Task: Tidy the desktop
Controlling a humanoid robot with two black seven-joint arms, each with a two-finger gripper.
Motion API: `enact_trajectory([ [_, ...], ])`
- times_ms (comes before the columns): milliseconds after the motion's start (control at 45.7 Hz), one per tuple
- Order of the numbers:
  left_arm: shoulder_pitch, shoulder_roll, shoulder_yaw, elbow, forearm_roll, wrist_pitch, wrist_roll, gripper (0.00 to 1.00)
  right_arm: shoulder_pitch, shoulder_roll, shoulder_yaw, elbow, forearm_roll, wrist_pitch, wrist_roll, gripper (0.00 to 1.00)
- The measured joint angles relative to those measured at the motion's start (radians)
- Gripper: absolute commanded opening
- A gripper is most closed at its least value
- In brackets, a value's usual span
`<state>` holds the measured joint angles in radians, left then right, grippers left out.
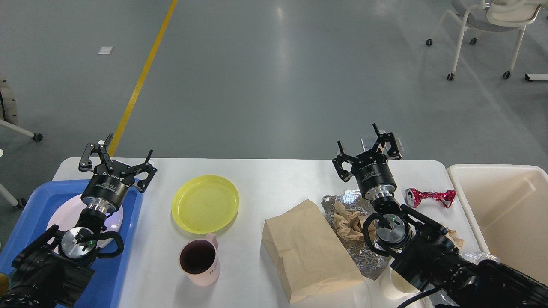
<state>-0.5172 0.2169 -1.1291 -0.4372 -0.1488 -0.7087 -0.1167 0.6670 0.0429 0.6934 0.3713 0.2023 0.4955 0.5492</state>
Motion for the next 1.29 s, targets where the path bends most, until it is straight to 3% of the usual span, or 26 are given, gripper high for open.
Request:
enact_trajectory([
  [613,-0.006,0.005,0.018,0.0,-0.002,0.0,0.002,1.0,0.0,0.0,0.0,0.002,0.0,0.0,0.0,1.0],
  [766,-0.019,0.006,0.032,0.001,0.007,0.032,0.012,1.0,0.0,0.0,0.0,0.0,0.0,0.0,0.0,1.0],
  [897,-0.064,0.009,0.075,0.002,0.011,0.139,0.017,1.0,0.0,0.0,0.0,0.0,0.0,0.0,0.0,1.0],
  [1160,-0.191,0.021,0.168,0.002,0.012,0.48,0.017,1.0,0.0,-0.001,0.0,0.0,0.0,0.0,0.0,1.0],
  [1291,-0.22,0.025,0.189,0.002,0.016,0.606,0.017,1.0,0.0,-0.001,0.0,0.0,0.0,0.0,0.0,1.0],
])
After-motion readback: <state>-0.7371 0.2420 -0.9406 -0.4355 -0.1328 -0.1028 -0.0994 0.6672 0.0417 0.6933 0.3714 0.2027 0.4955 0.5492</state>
